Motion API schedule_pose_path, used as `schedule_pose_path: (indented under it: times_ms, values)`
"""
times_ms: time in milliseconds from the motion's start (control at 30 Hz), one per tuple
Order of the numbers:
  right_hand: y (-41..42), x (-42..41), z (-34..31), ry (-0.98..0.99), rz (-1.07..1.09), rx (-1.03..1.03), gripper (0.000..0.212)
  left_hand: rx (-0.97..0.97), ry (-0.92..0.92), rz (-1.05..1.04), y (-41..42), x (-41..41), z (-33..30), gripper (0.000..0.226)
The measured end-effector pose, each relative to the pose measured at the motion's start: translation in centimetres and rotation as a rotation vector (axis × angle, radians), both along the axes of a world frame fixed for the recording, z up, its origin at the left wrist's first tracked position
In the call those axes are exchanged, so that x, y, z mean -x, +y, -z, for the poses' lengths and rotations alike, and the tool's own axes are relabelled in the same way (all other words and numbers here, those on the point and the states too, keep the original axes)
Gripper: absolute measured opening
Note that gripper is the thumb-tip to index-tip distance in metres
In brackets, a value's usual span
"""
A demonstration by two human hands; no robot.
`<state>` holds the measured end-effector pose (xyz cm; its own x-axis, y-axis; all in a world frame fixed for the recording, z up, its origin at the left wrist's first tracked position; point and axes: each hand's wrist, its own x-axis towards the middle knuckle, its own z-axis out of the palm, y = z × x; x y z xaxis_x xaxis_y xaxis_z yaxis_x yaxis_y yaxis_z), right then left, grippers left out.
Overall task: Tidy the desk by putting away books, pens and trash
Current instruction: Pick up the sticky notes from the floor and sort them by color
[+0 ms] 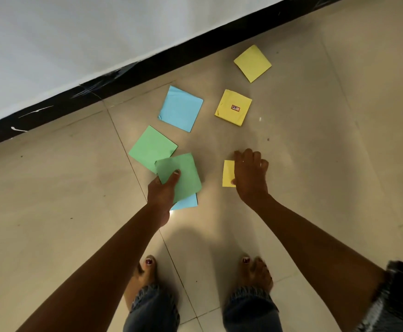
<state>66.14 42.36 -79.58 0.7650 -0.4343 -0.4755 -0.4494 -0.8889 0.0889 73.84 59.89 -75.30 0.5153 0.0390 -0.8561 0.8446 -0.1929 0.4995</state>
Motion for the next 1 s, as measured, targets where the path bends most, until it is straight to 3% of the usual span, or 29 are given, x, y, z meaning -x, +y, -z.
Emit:
schedule_pose_path:
  times_ms: [133, 267, 367, 433, 533, 633, 800, 1000]
  values:
    - [-0.4, 0.8, -1.0, -0.111, 0.263, -0.174, 0.029, 0.006, -0.01, 0.007, -0.8, 0.0, 0.3, 0.033]
    - [0.7, 0.1, -3.5, -0.507, 0.746, -0.558, 0.023, 0.011, 0.0, -0.013, -1.4, 0.2, 0.3, 0.026]
    - [2.0, -1.2, -5.6, -0.663, 0.886, -0.665, 0.019, 0.058, 0.02, -0.02, -2.1, 0.3, 0.0, 0.01]
    - [2.9, -2.3, -6.2, -0.65, 0.852, -0.712, 0.018, 0.166, 0.093, -0.03, -2.6, 0.4, -0.3, 0.013]
    - [4.3, -4.0, -5.8, -0.478, 0.73, -0.748, 0.019, 0.277, 0.162, -0.021, -3.1, 0.4, -0.5, 0.017]
    - [4.4, -5.6, -4.6, -0.372, 0.593, -0.59, 0.029, 0.237, 0.061, -0.039, -2.9, 0.0, -0.2, 0.02]
    - [-1.5, -10.5, -2.5, -0.47, 0.428, -0.261, 0.042, 0.18, 0.011, -0.088, -1.6, -1.9, 0.9, 0.025]
    - [-6.6, -14.8, 0.3, -0.147, 0.32, -0.253, 0.071, 0.175, 0.044, -0.087, -0.3, -2.5, 2.2, 0.026]
